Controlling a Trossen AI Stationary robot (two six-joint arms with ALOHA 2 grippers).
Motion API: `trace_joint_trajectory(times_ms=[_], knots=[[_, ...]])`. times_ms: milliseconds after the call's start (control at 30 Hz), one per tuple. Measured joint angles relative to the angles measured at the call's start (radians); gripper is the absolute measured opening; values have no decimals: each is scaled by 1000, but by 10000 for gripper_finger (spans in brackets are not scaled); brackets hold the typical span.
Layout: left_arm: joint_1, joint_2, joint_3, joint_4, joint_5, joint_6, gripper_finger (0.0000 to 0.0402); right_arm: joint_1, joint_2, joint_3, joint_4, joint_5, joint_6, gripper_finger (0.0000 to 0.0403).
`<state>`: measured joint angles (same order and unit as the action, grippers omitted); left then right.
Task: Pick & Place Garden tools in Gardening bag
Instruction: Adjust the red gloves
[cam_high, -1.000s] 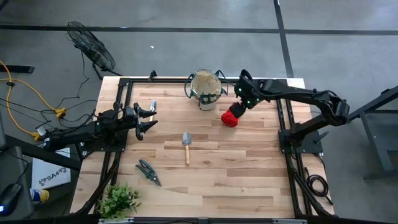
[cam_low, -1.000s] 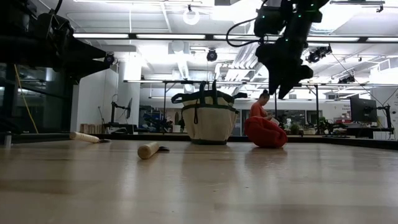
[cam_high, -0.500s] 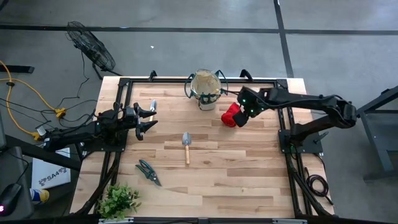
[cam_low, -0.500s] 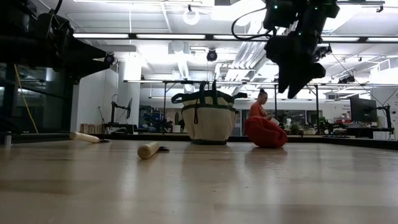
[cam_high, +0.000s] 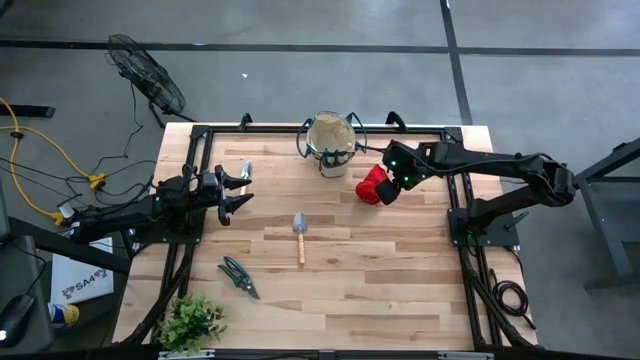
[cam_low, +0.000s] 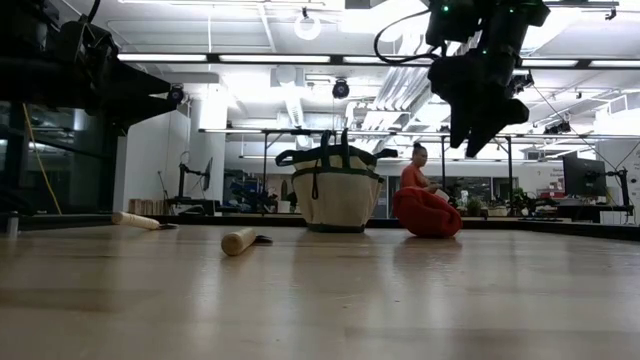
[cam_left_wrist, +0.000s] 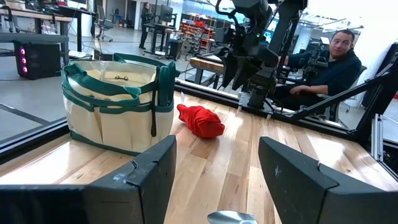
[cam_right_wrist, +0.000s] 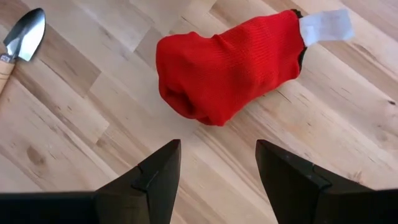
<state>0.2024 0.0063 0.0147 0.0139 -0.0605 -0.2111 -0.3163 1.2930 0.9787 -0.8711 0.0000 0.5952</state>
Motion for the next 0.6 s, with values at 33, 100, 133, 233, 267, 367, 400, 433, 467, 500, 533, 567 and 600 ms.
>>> trace_joint_trajectory(times_ms=[33,100,133,233,267,367,400,433,467,500,533,567,600], knots=[[0,0,0,0,0,0,223,3,0,0,0,2,-14,201],[0,0,0,0,0,0,223,5,0,0,0,1,-26,201],[0,0,0,0,0,0,223,5,0,0,0,1,-29,201],[0,0,0,0,0,0,223,5,0,0,0,4,-14,201],[0,0,0,0,0,0,223,5,0,0,0,9,-6,201],[0,0,0,0,0,0,223,6,0,0,0,22,12,201],[0,0,0,0,0,0,223,9,0,-4,5,23,12,201],[0,0,0,0,0,0,223,11,0,-12,13,24,12,201],[0,0,0,0,0,0,223,15,-1,-24,16,24,12,201],[0,0,0,0,0,0,223,18,-4,-39,17,24,14,201],[0,0,0,0,0,0,223,24,-6,-54,23,23,14,201],[0,0,0,0,0,0,223,30,-7,-66,33,23,15,201],[0,0,0,0,0,0,223,36,-11,-75,39,23,18,201]])
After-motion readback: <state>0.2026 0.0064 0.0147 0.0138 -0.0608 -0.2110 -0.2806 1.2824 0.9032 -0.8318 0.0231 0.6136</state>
